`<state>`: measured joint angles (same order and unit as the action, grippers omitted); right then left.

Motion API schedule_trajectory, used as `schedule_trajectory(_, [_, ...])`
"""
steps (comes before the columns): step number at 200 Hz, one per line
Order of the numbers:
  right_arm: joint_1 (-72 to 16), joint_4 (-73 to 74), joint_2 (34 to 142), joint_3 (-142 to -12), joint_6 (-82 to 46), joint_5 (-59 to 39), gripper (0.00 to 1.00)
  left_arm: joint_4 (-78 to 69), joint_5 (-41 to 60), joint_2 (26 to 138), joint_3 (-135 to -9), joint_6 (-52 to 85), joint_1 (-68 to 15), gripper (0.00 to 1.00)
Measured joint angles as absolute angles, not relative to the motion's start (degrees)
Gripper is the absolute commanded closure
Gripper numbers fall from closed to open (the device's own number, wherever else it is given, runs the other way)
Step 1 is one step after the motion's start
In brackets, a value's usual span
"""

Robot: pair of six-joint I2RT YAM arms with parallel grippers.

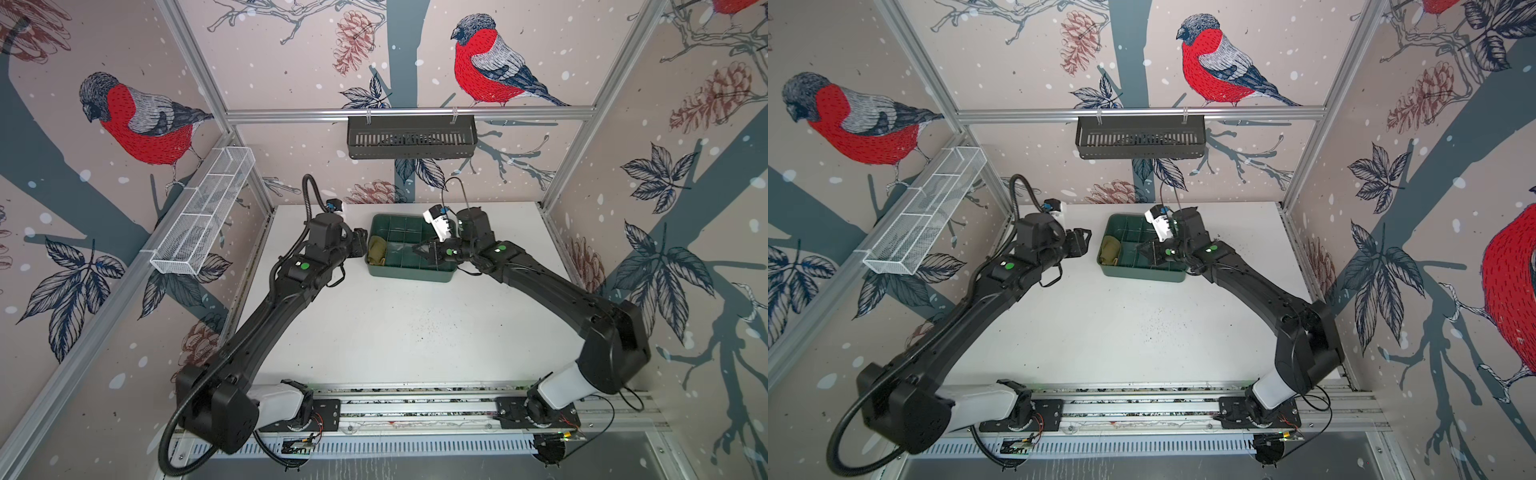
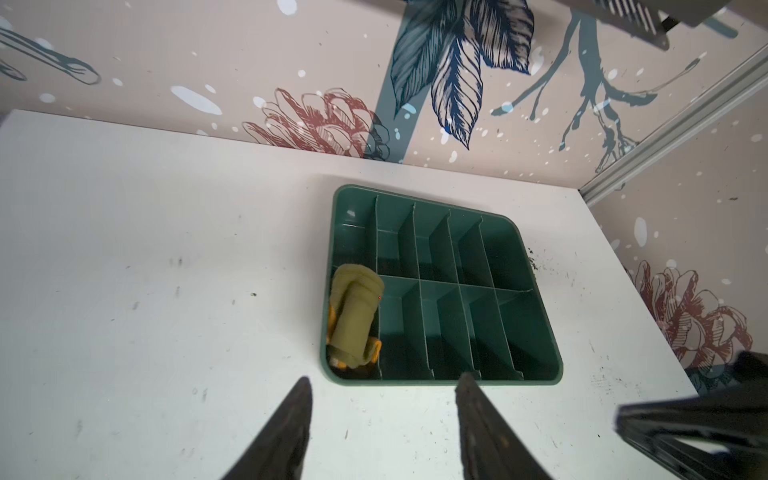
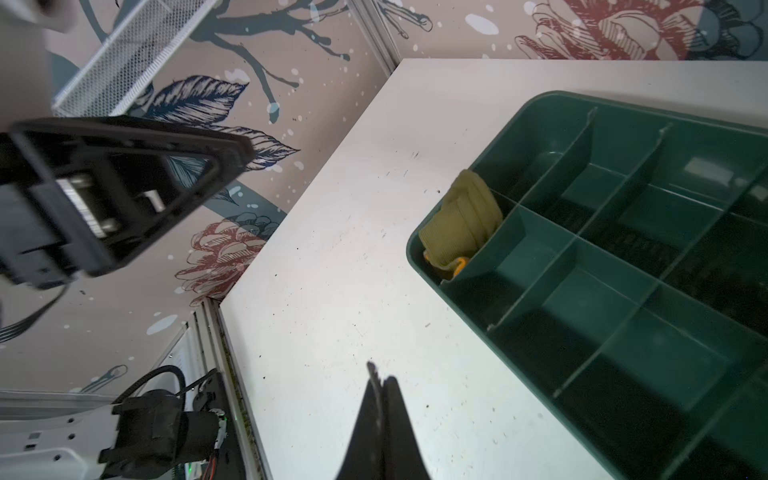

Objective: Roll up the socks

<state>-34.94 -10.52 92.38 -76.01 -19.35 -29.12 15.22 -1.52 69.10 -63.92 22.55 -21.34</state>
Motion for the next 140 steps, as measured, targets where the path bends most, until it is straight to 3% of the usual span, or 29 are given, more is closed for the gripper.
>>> schedule_trajectory(60, [-42.22,-16.27,114.58,-99.11,-14.06,-14.68,0.98,12.67,0.91,55.88,-54.61,22.94,-18.74,0.38])
schedule_trajectory(140, [-47.66,-24.8,134.34,-122.87,-6.76,1.89,0.98,12.27,3.4,53.23,-51.77,23.0,-16.16,0.36])
